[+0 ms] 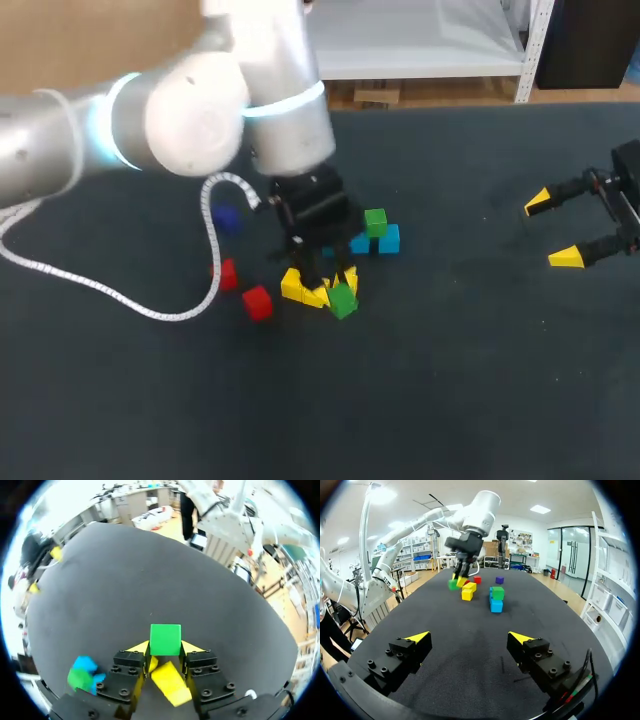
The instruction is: Place the blue cubes, place green cubes on the blue cubes, place the yellow cubes on the green cubes, then place the red cubes on the yellow cubes, and place purple cube on the red cubes.
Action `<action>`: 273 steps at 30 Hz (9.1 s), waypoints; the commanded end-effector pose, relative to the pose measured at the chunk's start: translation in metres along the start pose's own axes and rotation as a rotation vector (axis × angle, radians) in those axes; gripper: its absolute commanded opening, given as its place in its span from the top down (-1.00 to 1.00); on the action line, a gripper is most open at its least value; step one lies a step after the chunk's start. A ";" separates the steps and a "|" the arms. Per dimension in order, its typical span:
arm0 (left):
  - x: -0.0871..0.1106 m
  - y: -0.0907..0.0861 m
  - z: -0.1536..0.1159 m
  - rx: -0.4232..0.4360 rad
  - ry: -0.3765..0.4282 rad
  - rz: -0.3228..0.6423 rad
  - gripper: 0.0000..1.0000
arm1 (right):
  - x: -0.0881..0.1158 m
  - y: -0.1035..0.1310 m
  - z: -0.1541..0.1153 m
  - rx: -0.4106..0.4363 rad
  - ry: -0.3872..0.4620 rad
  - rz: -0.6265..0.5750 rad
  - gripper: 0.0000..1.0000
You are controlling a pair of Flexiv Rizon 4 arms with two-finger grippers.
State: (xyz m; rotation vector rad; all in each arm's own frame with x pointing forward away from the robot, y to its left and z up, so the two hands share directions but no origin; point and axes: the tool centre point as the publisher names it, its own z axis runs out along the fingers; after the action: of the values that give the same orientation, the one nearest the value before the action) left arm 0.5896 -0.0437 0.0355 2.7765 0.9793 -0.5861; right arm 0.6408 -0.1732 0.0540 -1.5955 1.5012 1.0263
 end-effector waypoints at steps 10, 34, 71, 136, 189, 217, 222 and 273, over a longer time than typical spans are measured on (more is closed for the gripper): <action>0.041 -0.008 -0.073 -0.254 -0.032 -0.488 1.00 | 0.000 0.000 0.000 0.000 0.000 -0.001 -1.00; 0.117 0.043 -0.082 -0.290 0.022 -0.656 1.00 | 0.000 0.000 0.000 0.000 0.000 -0.001 -1.00; 0.071 0.074 -0.039 -0.320 0.028 -0.757 1.00 | 0.000 0.000 0.000 0.000 0.000 -0.001 -1.00; 0.078 0.077 -0.024 -0.279 -0.006 -0.807 1.00 | 0.000 0.000 0.000 0.000 0.000 -0.001 -1.00; 0.083 0.077 -0.020 -0.260 -0.025 -0.820 0.76 | 0.000 0.000 0.000 0.000 0.000 -0.001 -1.00; 0.086 0.076 -0.020 -0.252 -0.036 -0.823 -0.87 | 0.000 0.000 0.000 0.000 0.000 -0.001 -1.00; 0.087 0.075 -0.022 -0.256 -0.045 -0.825 -1.00 | 0.000 0.000 0.000 0.000 0.000 -0.001 -1.00; 0.114 -0.005 -0.101 -0.397 -0.078 -0.779 -1.00 | 0.000 0.000 0.000 0.000 0.000 -0.001 -1.00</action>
State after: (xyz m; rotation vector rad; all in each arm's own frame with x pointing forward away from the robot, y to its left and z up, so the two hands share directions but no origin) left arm 0.6999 0.0484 0.0790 1.9552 1.9201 -0.4922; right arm 0.6408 -0.1731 0.0540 -1.5955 1.5010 1.0265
